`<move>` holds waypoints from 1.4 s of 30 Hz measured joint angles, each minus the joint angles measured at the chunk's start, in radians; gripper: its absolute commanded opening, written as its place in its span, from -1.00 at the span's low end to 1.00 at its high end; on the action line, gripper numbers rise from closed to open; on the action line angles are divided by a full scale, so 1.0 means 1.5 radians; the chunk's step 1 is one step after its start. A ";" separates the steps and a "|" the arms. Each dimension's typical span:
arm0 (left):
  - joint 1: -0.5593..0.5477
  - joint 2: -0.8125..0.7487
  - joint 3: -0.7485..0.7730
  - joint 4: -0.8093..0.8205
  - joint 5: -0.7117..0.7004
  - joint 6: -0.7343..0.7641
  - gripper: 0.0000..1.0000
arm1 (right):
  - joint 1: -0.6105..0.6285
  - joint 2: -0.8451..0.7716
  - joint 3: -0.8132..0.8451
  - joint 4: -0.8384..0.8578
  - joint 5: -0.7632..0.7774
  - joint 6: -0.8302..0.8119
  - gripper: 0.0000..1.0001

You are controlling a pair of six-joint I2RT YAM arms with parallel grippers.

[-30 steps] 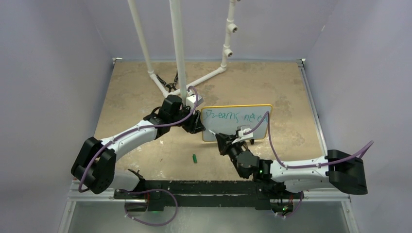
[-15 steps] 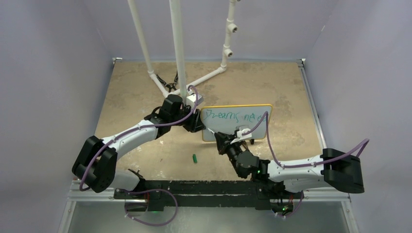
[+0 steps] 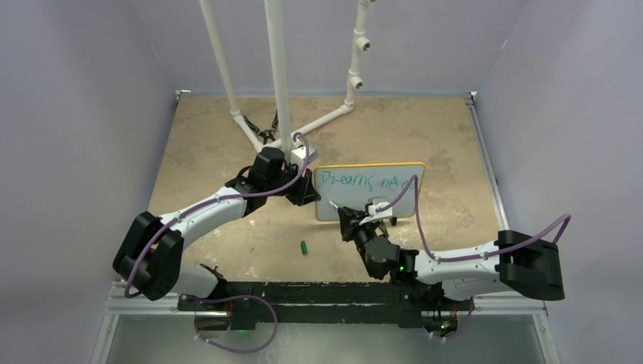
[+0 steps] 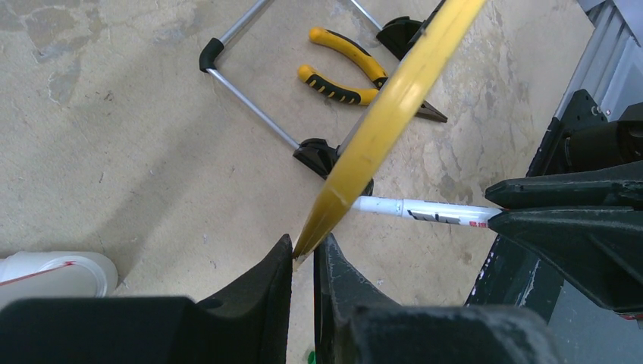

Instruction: Write a sentence on the whiteboard

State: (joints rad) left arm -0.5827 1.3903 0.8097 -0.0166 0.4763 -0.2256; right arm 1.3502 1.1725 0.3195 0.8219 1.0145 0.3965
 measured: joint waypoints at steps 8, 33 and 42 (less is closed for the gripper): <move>0.000 0.000 0.000 0.000 -0.001 0.000 -1.00 | 0.001 -0.003 0.000 -0.049 0.016 0.042 -1.00; 0.000 0.000 0.000 0.000 -0.001 0.000 -1.00 | 0.003 -0.042 -0.001 -0.074 0.047 0.056 -1.00; 0.000 0.000 0.000 0.000 -0.004 0.001 -1.00 | 0.004 -0.030 0.000 -0.109 0.052 0.090 -1.00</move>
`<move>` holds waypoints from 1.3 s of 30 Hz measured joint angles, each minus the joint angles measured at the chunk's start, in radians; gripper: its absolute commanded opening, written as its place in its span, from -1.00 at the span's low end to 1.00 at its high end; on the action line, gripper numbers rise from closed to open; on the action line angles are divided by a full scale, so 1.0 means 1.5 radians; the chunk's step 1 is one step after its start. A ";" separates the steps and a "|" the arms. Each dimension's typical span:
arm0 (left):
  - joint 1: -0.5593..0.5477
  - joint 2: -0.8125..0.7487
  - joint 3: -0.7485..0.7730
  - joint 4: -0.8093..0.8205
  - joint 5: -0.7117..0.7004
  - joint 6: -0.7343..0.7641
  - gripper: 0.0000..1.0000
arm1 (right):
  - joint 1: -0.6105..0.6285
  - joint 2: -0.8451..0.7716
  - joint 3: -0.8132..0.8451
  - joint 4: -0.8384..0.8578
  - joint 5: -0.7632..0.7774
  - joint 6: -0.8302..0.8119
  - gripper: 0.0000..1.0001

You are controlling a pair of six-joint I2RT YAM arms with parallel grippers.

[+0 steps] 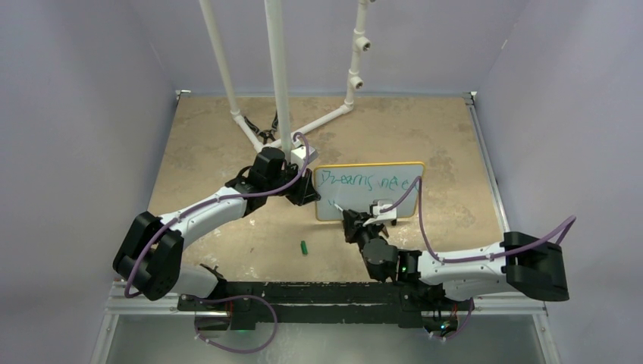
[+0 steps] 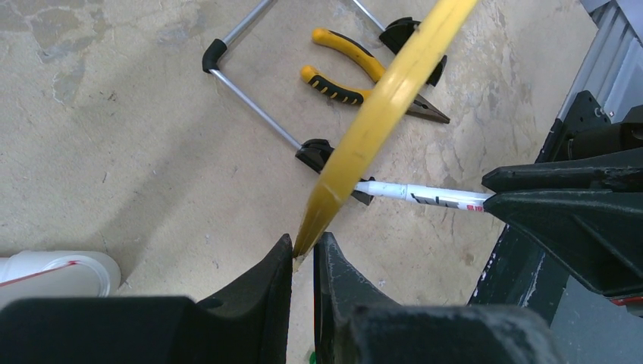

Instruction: Write a sentence on the whiteboard

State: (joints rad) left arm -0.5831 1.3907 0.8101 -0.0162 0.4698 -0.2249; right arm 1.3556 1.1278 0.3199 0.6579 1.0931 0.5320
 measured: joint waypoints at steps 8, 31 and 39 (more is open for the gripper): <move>-0.001 0.001 0.001 0.000 -0.002 0.000 -1.00 | 0.004 0.042 0.004 0.012 -0.015 -0.003 -1.00; -0.001 0.001 0.001 -0.001 -0.003 0.000 -1.00 | 0.003 -0.006 -0.004 0.078 -0.009 -0.057 -1.00; -0.001 0.001 0.001 -0.001 -0.003 0.000 -1.00 | 0.003 -0.028 -0.015 0.048 0.011 -0.044 -1.00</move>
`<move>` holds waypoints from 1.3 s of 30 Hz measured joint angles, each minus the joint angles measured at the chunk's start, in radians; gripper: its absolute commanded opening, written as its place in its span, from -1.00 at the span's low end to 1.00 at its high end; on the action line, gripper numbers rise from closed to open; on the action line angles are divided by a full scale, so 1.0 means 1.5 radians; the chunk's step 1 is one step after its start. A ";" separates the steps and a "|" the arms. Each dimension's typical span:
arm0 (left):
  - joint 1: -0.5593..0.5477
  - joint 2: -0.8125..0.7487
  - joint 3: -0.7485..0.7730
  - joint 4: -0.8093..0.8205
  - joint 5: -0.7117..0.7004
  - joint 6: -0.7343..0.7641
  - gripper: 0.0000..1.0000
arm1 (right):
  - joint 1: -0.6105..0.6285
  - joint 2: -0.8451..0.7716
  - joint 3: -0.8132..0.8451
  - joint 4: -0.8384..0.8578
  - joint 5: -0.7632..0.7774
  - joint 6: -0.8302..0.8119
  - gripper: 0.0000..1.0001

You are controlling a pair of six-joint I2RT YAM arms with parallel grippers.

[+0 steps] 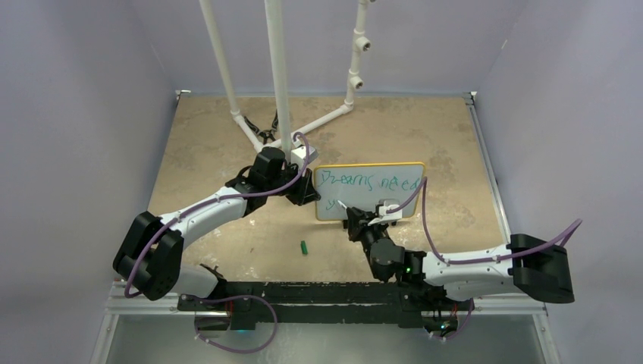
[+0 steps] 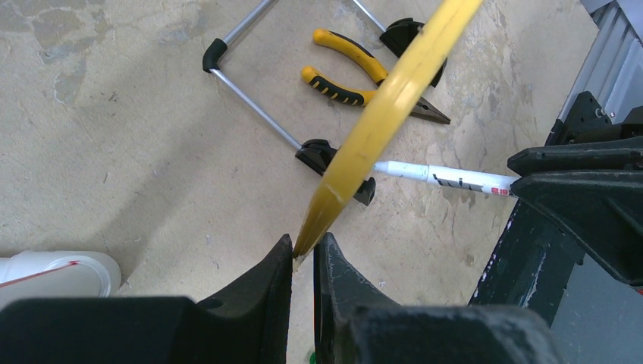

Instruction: Write a sentence on the whiteboard

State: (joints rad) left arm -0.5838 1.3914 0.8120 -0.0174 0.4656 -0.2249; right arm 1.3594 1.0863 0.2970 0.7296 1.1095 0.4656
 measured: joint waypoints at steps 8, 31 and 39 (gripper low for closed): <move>0.000 0.000 0.000 0.000 0.000 0.000 -1.00 | 0.000 0.000 -0.005 -0.027 0.006 0.016 -1.00; 0.000 0.000 0.001 0.000 -0.004 0.001 -1.00 | 0.003 0.001 0.016 -0.155 0.039 0.113 -1.00; -0.001 0.000 0.001 0.000 -0.004 0.001 -1.00 | 0.003 0.000 0.016 -0.090 0.040 0.046 -1.00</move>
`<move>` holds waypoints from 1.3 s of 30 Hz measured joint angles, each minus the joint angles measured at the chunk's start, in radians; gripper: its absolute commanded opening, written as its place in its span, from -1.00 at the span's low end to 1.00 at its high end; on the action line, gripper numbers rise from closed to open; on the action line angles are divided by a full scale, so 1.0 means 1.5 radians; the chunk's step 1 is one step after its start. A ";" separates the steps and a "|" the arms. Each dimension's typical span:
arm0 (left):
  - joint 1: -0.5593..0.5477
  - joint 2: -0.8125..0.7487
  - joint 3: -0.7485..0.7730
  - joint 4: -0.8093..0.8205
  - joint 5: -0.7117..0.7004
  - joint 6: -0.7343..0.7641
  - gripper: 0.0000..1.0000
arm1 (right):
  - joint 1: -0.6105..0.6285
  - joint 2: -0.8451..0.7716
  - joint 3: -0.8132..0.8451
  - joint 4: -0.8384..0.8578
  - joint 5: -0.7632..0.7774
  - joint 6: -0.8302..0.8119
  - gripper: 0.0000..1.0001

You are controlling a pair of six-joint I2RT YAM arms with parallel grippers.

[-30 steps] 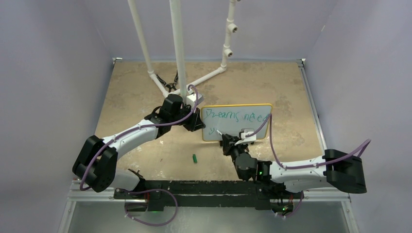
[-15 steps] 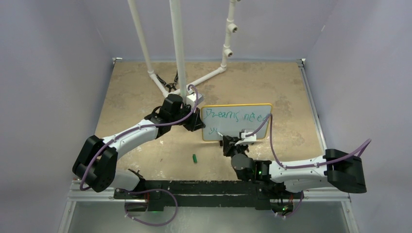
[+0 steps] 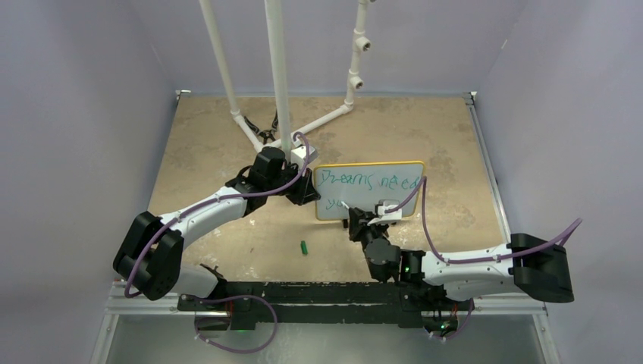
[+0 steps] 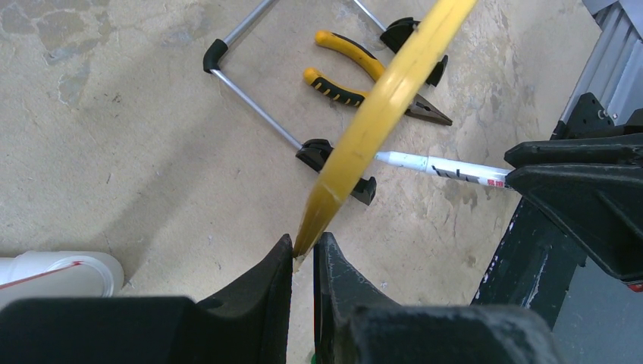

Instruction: Write a sentence on the whiteboard

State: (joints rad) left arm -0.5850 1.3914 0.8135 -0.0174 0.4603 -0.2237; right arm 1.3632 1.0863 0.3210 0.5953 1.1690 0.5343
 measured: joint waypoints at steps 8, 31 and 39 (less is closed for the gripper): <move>0.000 0.000 0.000 0.000 -0.001 0.002 -1.00 | -0.001 0.021 0.000 0.057 -0.003 -0.038 -1.00; 0.000 0.000 0.000 -0.002 0.000 0.002 -1.00 | -0.003 -0.053 -0.031 0.045 -0.003 -0.037 -1.00; 0.000 0.000 0.000 -0.001 0.000 0.002 -1.00 | -0.003 -0.031 -0.031 0.032 -0.002 -0.025 -1.00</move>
State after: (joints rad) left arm -0.5850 1.3914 0.8139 -0.0193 0.4606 -0.2214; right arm 1.3594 1.0405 0.2741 0.6434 1.1656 0.4969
